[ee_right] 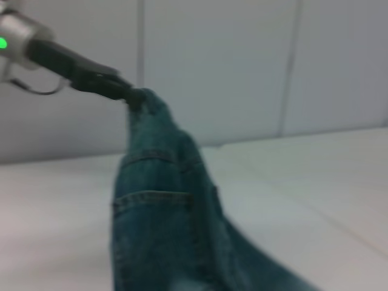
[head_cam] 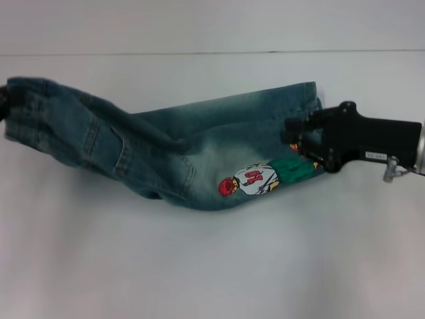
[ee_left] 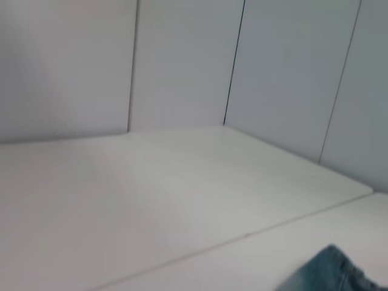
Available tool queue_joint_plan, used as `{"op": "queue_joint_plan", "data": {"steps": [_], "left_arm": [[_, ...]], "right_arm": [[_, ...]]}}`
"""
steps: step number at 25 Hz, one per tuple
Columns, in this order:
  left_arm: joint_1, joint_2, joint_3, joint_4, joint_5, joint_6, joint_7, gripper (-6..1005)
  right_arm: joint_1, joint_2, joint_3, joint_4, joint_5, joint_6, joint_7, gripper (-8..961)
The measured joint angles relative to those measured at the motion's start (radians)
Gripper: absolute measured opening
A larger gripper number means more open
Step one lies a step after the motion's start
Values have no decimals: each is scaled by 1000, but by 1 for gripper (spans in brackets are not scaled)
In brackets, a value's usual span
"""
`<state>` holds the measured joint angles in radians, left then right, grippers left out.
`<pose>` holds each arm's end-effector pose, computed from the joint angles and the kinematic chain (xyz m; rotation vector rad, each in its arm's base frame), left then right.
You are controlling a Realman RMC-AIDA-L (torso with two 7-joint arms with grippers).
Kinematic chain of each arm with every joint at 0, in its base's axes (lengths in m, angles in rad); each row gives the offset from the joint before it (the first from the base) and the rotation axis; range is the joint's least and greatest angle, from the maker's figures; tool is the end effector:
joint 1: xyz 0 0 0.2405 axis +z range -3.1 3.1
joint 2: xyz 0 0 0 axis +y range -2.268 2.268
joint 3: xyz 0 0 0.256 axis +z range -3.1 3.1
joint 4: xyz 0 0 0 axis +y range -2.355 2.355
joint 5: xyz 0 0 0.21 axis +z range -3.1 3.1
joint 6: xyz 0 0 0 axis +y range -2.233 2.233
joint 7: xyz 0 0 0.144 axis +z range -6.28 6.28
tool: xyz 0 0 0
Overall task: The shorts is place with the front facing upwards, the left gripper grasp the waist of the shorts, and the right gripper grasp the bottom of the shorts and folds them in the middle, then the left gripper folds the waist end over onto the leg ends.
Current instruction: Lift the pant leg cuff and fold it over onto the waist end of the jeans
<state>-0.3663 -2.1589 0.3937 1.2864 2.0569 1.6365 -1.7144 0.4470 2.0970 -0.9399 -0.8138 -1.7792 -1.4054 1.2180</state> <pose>-0.2846 0.3062 0.1244 -2.2612 -0.7385 -0.5880 0.2429 0.3414 -0.0001 -2.6482 0.2469 0.6316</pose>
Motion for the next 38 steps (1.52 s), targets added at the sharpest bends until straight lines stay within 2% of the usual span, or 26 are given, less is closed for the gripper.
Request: {"op": "queue_joint_plan", "data": {"steps": [3,4,6,11,14,21,25,34,38], "left_arm": [[-20,2,0,13,-4,2,-23,35],[-53,12,1,14,-2,1,-51,36],[-66,18,1,13,0,0,-65,36],[-112,32,2,14,-9,4,-108,38],[-134,34,17,29,-14,8,-136,38],[-171,39,87,70,-76,21,-212,40],[-194,40,104,72,-97,18,-229,41],[-219,37,160,87,-126,12,-269,44],[-226,33,189,97,-145,8,-290,45]], "right_arm": [[21,1,-8,78,70,75,-73,312],[26,1,-11,96,81,90,-92,299],[43,1,-18,142,98,129,-130,274],[90,3,-47,262,154,220,-235,46],[130,6,-81,352,221,287,-306,-1],[256,18,-169,528,381,423,-439,0],[368,22,-195,664,462,490,-536,0],[551,25,-199,838,460,556,-546,1],[584,25,-193,873,431,546,-561,1]]}}
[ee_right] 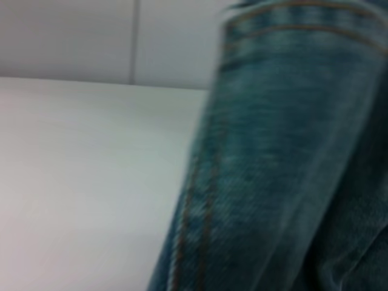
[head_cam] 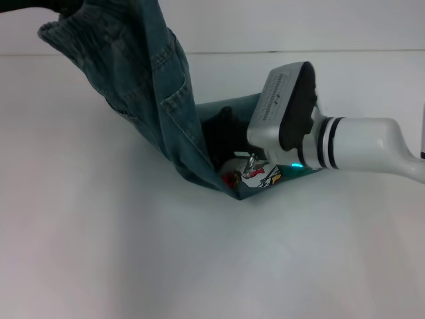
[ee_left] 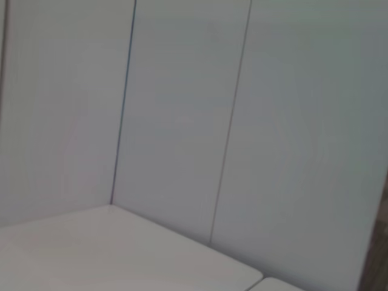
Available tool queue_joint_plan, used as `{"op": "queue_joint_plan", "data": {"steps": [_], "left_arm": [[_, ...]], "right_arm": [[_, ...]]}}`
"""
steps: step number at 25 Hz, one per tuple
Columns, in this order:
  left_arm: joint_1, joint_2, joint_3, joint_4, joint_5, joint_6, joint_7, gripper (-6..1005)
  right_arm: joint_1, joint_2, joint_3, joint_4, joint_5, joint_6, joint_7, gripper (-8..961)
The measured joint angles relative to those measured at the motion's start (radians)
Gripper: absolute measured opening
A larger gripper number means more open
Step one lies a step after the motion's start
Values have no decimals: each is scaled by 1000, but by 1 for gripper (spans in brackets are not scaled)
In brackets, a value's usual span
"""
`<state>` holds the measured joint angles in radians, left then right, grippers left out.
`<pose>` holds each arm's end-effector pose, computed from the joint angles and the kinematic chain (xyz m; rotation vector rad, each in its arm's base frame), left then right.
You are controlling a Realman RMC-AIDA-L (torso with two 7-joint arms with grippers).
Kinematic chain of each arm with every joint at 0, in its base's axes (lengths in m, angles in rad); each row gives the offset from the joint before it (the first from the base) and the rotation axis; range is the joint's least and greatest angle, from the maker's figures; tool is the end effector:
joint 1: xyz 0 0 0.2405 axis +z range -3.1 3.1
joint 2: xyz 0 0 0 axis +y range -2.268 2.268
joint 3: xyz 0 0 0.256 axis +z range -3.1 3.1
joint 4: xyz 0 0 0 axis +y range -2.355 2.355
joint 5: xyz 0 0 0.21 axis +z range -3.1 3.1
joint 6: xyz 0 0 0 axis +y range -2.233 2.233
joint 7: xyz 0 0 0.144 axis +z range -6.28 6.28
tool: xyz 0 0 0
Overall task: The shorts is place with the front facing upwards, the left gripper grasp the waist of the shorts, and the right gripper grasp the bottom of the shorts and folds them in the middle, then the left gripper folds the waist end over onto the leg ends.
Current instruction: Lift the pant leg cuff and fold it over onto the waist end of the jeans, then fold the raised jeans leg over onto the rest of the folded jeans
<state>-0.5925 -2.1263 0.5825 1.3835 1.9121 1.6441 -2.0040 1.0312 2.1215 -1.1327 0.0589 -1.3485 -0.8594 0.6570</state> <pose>-0.1551 0.3647 0.1304 -2.4627 -0.5551 -0.8336 0.1769 0.3940 -0.1329 -2.6771 0.0990 0.3722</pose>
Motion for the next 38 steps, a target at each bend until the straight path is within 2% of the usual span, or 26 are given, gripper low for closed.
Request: {"op": "queue_joint_plan", "data": {"steps": [6,9,13,15,17,23,28,32,36,38], "left_arm": [[-32,2,10,3,-15,-3,-31,46],[-44,3,15,3,-19,-3,-39,47],[-42,1,32,-5,-10,-7,-35,48],[-30,0,53,-7,-10,-13,-30,49],[-19,-1,81,-10,-10,-24,-25,49],[-12,-17,208,-54,-9,-68,7,51],[-25,-32,354,-102,-10,-173,16,52],[-51,-39,521,-177,-25,-321,19,53],[-88,-44,697,-279,-53,-514,27,54],[-107,-45,758,-323,-75,-583,44,55]], "right_arm": [[31,0,38,32,-108,-25,5,2],[36,0,98,47,-155,-31,-1,2],[1,-5,176,43,-190,-63,-26,2],[-51,-15,182,4,-193,-112,-8,2],[-135,-22,172,-80,-195,-170,45,3],[-481,-32,144,-504,-193,-344,245,3],[-665,-56,200,-672,-190,-455,335,4],[-735,-70,289,-688,-193,-515,339,4],[-766,-74,324,-686,-195,-531,331,4],[-771,-74,335,-684,-195,-532,331,4]]}}
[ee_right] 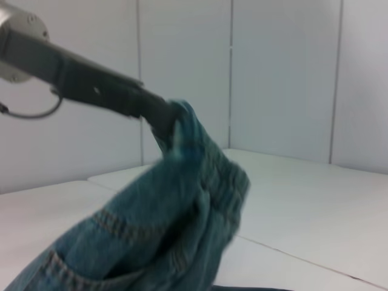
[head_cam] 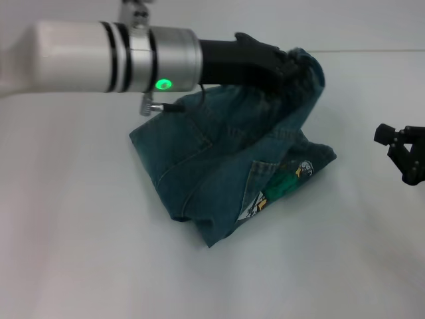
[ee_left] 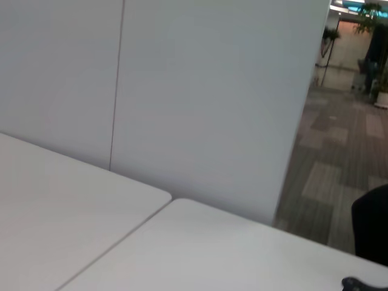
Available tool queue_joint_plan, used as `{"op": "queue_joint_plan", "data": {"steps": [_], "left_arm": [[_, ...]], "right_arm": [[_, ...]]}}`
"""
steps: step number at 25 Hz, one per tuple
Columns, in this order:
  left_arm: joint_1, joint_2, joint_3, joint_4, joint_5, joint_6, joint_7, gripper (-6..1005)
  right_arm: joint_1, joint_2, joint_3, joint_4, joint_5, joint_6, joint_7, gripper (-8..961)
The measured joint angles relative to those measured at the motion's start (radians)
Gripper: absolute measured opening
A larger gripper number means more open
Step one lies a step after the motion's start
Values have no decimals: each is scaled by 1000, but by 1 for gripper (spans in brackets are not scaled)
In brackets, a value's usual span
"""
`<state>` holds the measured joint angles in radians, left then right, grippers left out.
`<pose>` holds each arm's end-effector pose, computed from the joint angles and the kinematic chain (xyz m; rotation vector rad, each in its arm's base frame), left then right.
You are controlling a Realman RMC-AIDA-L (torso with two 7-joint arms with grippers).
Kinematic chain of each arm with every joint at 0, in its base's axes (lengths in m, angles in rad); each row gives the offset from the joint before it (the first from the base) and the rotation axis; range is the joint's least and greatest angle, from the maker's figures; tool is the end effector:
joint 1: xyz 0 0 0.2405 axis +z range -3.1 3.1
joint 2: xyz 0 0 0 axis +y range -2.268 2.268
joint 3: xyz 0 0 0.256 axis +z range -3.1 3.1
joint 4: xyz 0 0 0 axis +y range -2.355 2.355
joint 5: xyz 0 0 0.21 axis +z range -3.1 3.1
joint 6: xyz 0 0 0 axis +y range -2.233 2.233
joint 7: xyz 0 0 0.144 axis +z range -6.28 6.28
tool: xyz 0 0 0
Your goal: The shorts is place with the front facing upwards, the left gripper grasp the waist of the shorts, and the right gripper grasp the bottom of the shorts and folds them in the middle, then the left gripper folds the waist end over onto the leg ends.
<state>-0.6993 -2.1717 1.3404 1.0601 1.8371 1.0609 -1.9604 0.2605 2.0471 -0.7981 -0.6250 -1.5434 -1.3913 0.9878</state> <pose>-0.0768 0.3913 -0.0524 -2.7458 -0.4865 -0.6292 0.3292 0.2946 0.0339 -2.2799 0.4469 0.7109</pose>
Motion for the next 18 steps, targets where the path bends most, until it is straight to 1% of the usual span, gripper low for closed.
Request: {"op": "queue_joint_plan", "data": {"steps": [2,5,7,9,13,16,18], "left_arm": [[-22,-1,61,-40,-11,-61,12,55],[-36,-3,121,-82,-41,-146,14,56],[-33,-4,151,-94,-74,-192,22,56],[-30,-4,159,-97,-83,-202,25,57],[-5,-2,149,-86,-80,-178,37,223],[60,-4,117,-40,-81,-128,93,343],[109,-4,61,-12,-88,-59,139,420]], "right_arm": [[-2,0,5,1,-5,-1,1,5],[-2,0,8,-4,-23,-7,9,5],[-3,-1,14,-7,-28,-13,13,5],[-5,-2,23,-9,-28,-22,14,5],[-7,-9,36,-9,-51,-38,19,6],[-4,-10,46,-9,-76,-46,20,6],[0,-11,47,-10,-99,-64,21,6]]}}
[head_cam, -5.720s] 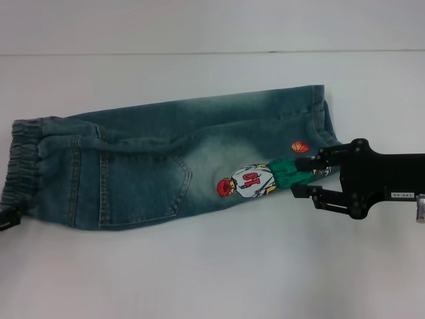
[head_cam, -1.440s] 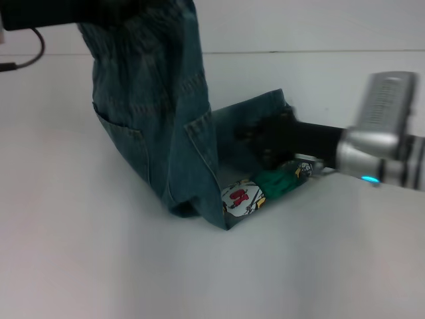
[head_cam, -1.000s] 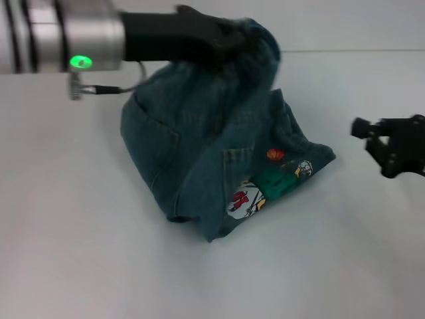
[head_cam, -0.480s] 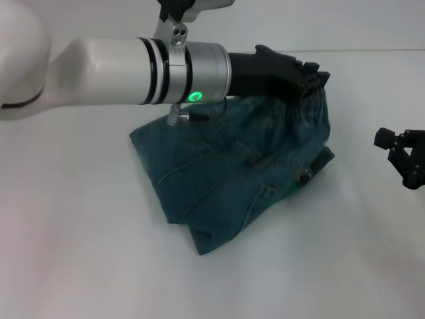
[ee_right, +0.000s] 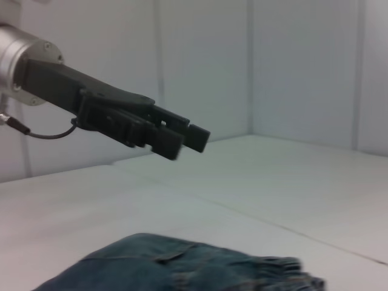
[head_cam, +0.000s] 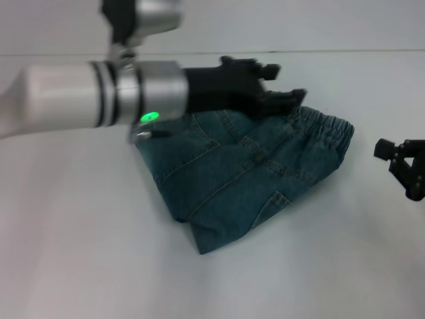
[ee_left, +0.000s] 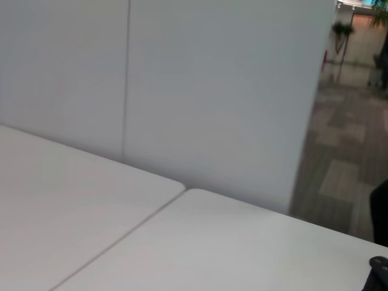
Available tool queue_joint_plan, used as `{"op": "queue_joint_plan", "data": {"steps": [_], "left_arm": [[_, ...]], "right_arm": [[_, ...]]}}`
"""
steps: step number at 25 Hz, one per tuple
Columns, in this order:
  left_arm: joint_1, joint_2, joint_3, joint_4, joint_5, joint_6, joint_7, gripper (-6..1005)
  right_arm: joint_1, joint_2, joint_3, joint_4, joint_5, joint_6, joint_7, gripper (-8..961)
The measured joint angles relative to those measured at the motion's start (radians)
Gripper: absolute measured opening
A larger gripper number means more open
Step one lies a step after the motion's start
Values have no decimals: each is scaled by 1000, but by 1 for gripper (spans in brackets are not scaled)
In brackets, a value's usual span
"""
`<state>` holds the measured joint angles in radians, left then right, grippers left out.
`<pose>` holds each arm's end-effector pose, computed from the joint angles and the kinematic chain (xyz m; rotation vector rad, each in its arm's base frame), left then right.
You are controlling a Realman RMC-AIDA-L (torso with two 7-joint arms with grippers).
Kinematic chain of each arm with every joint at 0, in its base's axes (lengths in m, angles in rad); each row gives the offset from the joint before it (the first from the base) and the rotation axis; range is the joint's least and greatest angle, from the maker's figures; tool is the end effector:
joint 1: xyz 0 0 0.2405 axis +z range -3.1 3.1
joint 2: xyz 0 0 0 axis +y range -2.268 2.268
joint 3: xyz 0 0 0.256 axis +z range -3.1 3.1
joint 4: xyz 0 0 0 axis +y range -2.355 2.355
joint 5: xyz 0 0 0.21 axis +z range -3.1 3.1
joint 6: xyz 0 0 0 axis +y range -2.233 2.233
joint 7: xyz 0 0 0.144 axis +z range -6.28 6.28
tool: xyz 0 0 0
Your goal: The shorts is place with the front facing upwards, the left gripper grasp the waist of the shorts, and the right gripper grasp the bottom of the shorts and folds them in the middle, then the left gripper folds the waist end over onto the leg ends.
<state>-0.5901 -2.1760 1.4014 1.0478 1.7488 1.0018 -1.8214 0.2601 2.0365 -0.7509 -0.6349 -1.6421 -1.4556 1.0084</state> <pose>-0.1072 0.3788 -0.0612 -2.6995 -0.4687 -0.6471 0.3326 0.2855 0.0363 -2.3511 0.4420 0.6899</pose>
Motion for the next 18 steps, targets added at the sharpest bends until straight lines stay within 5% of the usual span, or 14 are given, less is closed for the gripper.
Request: {"op": "queue_joint_plan", "data": {"steps": [5,10,14,18], "left_arm": [[132,2,-185,7,-58,272,156,733],[282,2,-399,-57,-79,525,386,919],[324,12,-638,-187,6,782,554,919],[373,11,-752,-197,121,862,633,919]], "right_arm": [[4,-4,2,-25,-72,-72,-1,6],[2,-3,4,-55,-147,-143,2,7],[4,-2,11,-73,-210,-197,11,99],[4,0,13,-114,-268,-267,40,267]]}}
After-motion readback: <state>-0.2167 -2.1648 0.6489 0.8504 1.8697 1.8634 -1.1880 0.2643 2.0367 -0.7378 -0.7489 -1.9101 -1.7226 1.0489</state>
